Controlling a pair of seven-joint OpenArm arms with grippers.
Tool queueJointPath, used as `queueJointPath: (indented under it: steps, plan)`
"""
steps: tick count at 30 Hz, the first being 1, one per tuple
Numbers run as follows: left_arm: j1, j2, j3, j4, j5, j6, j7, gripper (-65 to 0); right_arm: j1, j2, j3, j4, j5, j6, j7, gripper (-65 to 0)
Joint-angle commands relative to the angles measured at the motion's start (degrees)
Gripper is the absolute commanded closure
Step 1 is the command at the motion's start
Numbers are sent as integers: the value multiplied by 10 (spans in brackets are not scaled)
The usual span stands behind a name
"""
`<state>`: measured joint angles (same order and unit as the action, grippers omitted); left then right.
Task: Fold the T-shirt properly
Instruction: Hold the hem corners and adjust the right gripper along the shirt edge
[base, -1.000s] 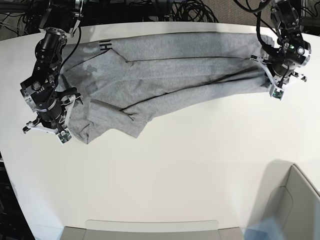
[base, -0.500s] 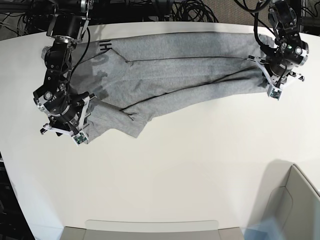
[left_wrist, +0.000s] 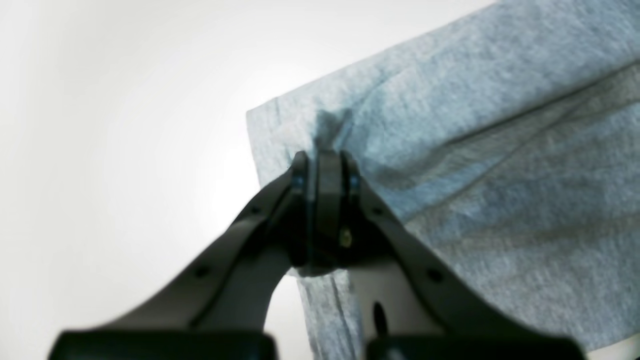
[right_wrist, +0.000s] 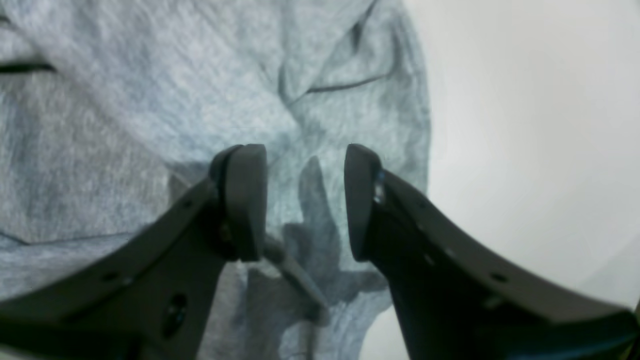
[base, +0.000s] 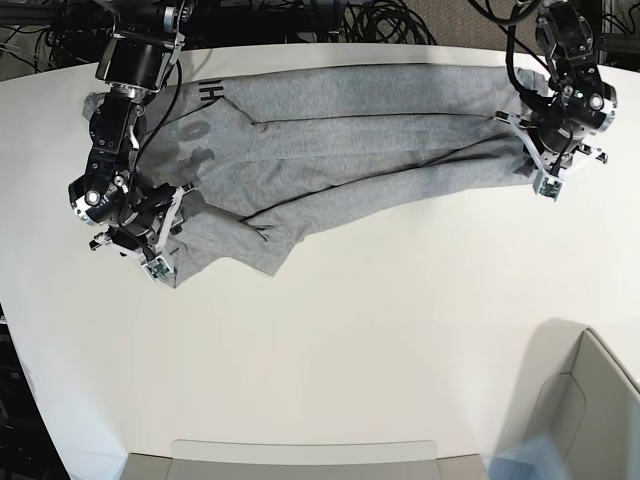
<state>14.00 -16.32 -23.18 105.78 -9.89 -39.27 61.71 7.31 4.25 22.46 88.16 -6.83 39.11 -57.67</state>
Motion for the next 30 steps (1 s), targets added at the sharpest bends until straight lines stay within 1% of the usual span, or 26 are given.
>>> queueJointPath:
  steps: [1, 6, 10, 14, 16, 21, 22, 30]
  plan:
    - [-4, -8, -1, 7, -1, 2, -5, 0, 13, 4, 1, 4, 5, 9, 8, -244]
    - [-4, -8, -1, 7, -1, 2, -5, 0, 14, 4, 1, -22, 5, 9, 12, -244]
    - [-4, -2, -1, 7, -1, 2, -5, 0, 14, 4, 1, -62, 5, 9, 52, -244]
    - [-4, 4, -1, 7, -1, 2, -5, 0, 13, 4, -2, -71, 3, 9, 61, -234]
    - [-4, 4, -1, 7, -1, 2, -5, 0, 12, 4, -2, -59, 2, 9, 59, -188]
    - [-4, 4, -1, 7, -1, 2, -5, 0, 13, 4, -3, -42, 0, 9, 58, -17]
    - [-4, 4, -1, 7, -1, 2, -5, 0, 13, 5, -3, -42, 0, 9, 58, 0]
    - [-4, 4, -1, 7, -1, 2, -5, 0, 15, 5, -3, -22, -1, 9, 57, 0]
